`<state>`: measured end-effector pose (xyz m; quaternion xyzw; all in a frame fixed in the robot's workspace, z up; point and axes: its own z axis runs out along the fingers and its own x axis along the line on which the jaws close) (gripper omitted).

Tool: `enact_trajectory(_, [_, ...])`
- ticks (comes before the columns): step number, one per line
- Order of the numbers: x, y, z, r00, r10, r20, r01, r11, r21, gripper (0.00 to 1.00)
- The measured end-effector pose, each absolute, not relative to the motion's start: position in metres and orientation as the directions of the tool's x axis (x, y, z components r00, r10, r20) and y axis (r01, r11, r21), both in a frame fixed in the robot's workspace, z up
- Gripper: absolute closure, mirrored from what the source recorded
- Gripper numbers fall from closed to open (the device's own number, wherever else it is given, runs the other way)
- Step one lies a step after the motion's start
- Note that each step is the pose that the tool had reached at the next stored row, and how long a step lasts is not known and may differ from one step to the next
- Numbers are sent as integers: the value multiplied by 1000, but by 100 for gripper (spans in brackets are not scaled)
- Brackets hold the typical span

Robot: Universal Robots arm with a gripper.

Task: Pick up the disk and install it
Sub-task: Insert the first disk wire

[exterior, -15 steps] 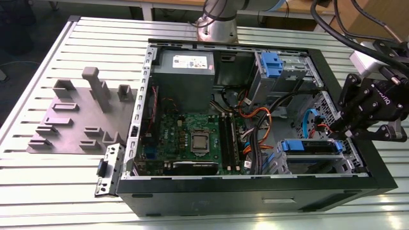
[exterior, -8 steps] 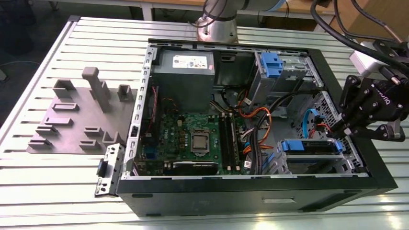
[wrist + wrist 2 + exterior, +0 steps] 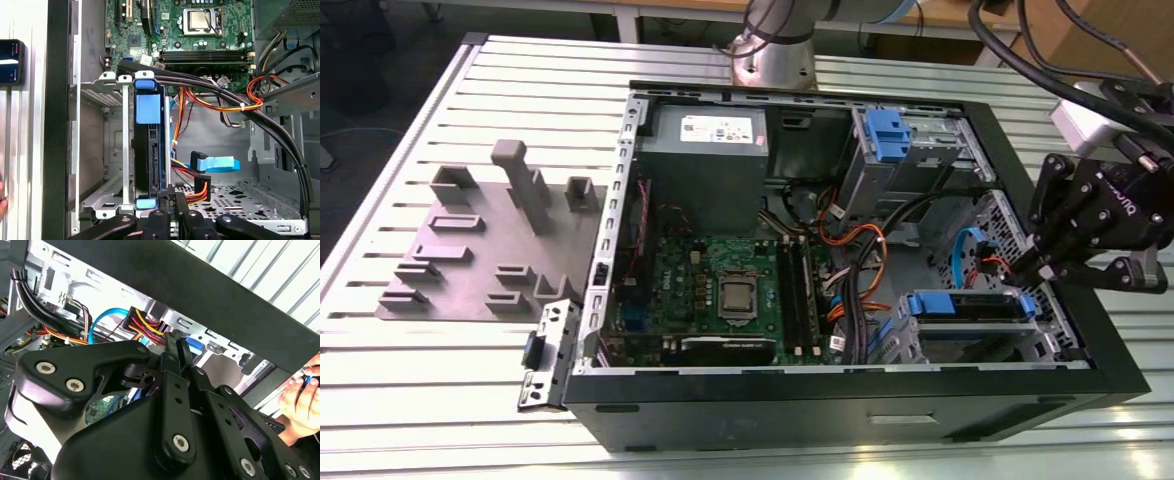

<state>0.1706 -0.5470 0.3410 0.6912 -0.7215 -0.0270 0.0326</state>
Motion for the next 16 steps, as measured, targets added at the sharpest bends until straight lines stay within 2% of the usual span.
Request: enact_trajectory(16, [163,-547,341,-42,-999,9,-996,43,73,84])
